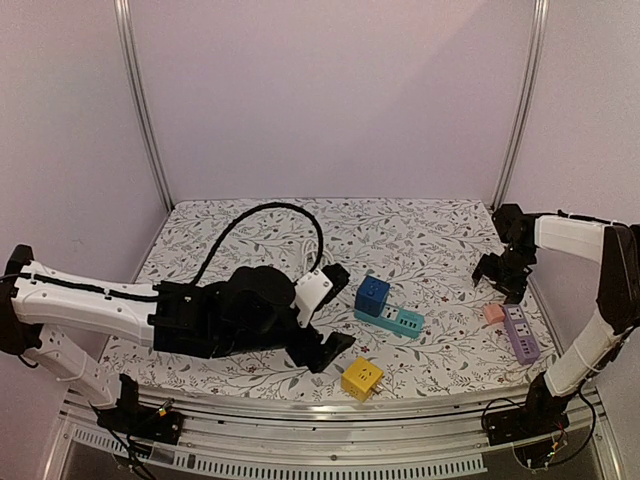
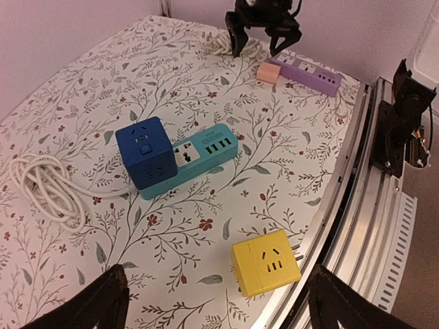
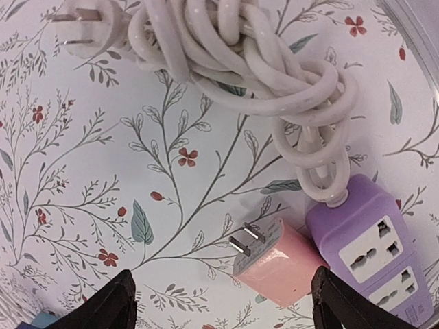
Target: Insert the plug
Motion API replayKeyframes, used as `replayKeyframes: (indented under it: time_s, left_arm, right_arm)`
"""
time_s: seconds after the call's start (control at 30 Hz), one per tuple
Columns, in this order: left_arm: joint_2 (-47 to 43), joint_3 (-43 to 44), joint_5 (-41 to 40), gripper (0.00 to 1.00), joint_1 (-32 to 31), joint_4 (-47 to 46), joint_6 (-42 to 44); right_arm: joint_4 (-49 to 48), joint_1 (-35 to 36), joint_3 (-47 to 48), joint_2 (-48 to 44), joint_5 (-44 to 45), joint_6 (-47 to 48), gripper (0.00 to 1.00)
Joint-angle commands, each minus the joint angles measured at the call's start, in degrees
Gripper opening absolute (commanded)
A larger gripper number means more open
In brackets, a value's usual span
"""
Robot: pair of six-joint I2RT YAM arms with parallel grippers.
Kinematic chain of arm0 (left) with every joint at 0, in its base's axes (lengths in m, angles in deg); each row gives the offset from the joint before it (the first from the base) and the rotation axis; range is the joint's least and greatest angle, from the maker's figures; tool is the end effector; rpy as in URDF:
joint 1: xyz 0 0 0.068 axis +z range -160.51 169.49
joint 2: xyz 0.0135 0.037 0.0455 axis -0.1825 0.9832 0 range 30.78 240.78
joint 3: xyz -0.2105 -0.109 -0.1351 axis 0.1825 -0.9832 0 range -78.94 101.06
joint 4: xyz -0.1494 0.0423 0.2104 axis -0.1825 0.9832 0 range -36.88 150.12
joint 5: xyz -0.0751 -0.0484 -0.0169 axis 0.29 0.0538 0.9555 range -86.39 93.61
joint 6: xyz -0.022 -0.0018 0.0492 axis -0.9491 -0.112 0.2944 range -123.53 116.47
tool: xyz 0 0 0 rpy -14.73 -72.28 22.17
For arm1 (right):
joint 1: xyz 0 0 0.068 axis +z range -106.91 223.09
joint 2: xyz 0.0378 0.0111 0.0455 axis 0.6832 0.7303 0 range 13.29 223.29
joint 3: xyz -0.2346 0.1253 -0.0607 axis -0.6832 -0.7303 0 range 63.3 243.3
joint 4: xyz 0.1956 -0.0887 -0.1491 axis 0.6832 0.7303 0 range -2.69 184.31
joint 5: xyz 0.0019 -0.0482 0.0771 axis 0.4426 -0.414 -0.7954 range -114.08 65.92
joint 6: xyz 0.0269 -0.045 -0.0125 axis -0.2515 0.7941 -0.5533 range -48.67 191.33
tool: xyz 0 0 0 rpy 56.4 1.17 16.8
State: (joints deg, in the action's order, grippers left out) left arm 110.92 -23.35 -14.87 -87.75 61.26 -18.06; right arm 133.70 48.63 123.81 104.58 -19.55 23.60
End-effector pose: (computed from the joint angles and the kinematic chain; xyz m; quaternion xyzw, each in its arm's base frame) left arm 0.0804 -0.3031 0.2682 0.3849 0.7797 -0.2418 0.4307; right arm 0.2904 0.0255 0.1969 0.3615 0.9248 0.0149 0.1174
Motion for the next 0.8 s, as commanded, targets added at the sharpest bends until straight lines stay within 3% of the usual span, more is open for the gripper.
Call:
replayKeyframes:
  time_s: [0.0, 0.3, 0.47, 0.57, 0.77]
  left_arm:
    - [1.59, 2.84, 1.97, 0.90, -1.00, -0.36, 1.47]
    - [2.87, 6.26, 2.86, 0.90, -0.99, 3.54, 2.27]
    - [2.38, 6.31, 2.30, 0.89, -1.16, 4.49, 1.25]
    - [2.13, 5.87, 1.48, 0.89, -1.32, 4.51, 0.55]
    - [2.68, 5.93, 0.51, 0.89, -1.78, 4.01, 0.00]
  right_arm:
    - [-6.87, -0.19, -4.08, -2.49, -2.58, 15.67, 0.86]
    - [-8.65, -0.30, -4.34, 2.36, 0.52, 26.94, 0.83]
    - [-5.71, -0.27, -3.06, 5.58, 1.92, 27.37, 0.82]
    - [-4.61, -0.18, -3.18, 7.02, 1.55, 25.96, 0.68]
    - [-1.08, 0.26, -1.73, 7.11, 0.89, 23.88, 0.66]
